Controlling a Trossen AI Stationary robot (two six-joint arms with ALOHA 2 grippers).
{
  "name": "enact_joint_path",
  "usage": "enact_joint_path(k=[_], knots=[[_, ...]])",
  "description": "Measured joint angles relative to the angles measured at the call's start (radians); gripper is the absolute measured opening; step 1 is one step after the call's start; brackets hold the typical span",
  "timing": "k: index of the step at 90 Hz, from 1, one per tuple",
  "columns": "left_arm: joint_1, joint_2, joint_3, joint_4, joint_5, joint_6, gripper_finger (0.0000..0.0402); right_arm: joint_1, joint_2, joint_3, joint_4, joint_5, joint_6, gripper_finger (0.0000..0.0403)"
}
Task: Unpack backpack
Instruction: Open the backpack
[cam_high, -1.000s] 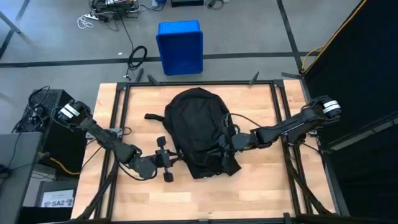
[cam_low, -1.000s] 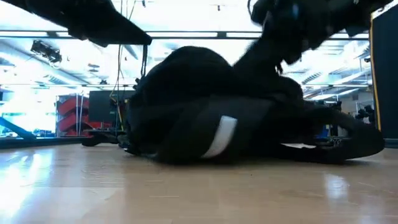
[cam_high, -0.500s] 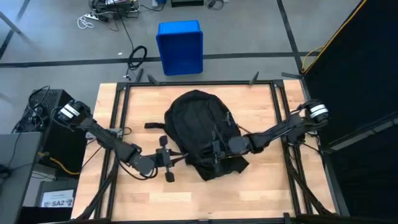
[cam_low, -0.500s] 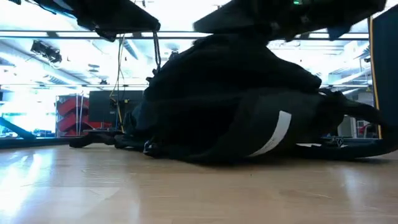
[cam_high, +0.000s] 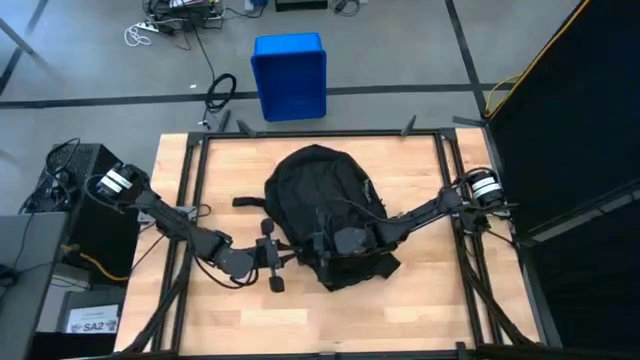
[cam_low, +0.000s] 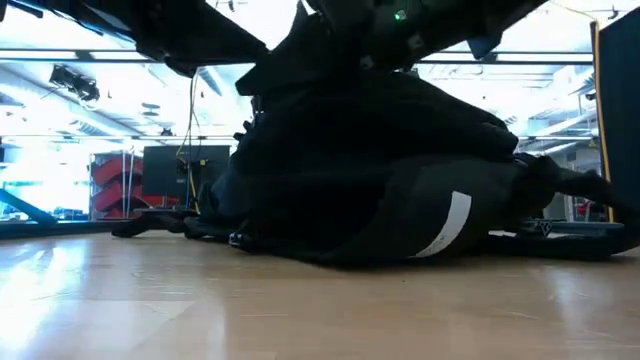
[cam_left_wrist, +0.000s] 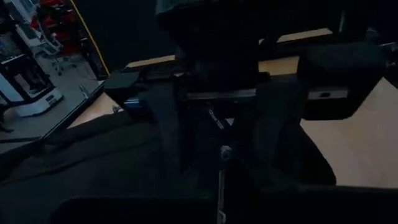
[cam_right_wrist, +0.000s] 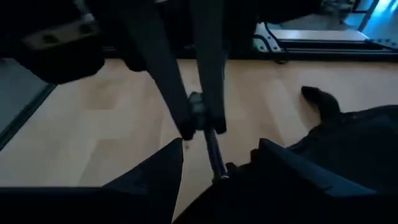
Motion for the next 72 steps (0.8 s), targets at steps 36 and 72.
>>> enact_joint_path(k=[36, 72], knots=[[0.000, 0.000, 0.000, -0.001, 0.000, -0.002, 0.0001, 0.002, 0.000, 0.003, 0.006, 0.008, -0.044, 0.0070], [0.000, 0.000, 0.000, 0.007, 0.000, -0.042, 0.0020, 0.006, 0.000, 0.003, -0.007, 0.009, -0.054, 0.0001]])
